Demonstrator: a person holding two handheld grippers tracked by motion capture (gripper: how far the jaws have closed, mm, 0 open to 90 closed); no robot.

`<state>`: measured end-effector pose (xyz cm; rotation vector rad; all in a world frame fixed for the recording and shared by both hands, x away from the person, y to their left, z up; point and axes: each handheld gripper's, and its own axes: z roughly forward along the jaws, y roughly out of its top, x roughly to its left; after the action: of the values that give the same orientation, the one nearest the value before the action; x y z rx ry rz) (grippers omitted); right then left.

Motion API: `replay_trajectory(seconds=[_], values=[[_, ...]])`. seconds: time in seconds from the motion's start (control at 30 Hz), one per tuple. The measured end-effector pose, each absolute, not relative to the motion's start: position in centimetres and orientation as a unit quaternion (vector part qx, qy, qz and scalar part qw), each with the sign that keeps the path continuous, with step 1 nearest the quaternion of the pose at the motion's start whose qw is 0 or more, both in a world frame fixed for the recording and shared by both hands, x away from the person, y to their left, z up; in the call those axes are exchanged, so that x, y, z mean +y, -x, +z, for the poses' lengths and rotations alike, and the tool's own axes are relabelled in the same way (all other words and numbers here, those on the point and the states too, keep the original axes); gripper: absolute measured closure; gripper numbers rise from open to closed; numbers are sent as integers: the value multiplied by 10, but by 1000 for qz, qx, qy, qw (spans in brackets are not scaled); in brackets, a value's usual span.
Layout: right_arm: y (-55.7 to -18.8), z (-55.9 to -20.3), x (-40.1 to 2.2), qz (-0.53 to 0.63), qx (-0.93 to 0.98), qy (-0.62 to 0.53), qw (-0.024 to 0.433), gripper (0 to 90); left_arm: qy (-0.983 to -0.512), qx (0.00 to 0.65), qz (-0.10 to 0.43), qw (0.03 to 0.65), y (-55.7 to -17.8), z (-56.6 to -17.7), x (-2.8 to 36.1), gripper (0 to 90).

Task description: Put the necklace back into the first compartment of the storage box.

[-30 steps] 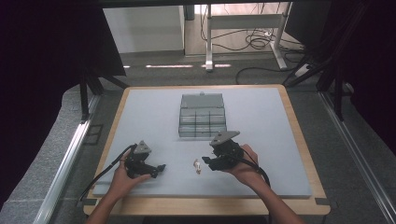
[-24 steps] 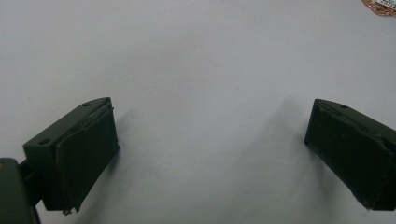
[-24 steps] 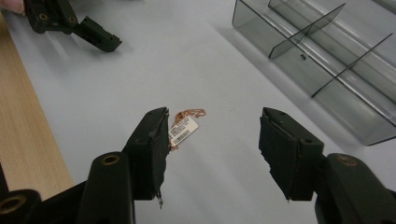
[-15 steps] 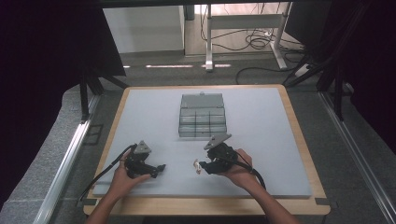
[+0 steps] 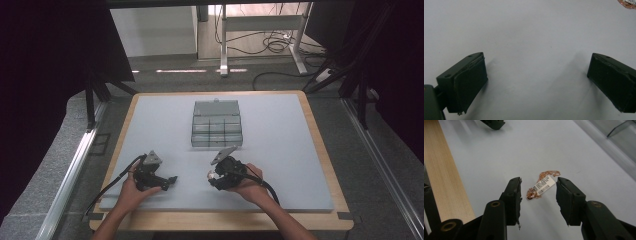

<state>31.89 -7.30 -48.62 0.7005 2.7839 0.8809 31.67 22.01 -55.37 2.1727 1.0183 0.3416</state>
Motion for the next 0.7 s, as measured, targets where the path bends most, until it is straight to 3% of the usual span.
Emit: replay_trajectory(seconds=[0.7], values=[[-326, -503, -58, 259, 940, -217, 48, 623, -839, 393, 132, 351, -317, -554, 220, 23]])
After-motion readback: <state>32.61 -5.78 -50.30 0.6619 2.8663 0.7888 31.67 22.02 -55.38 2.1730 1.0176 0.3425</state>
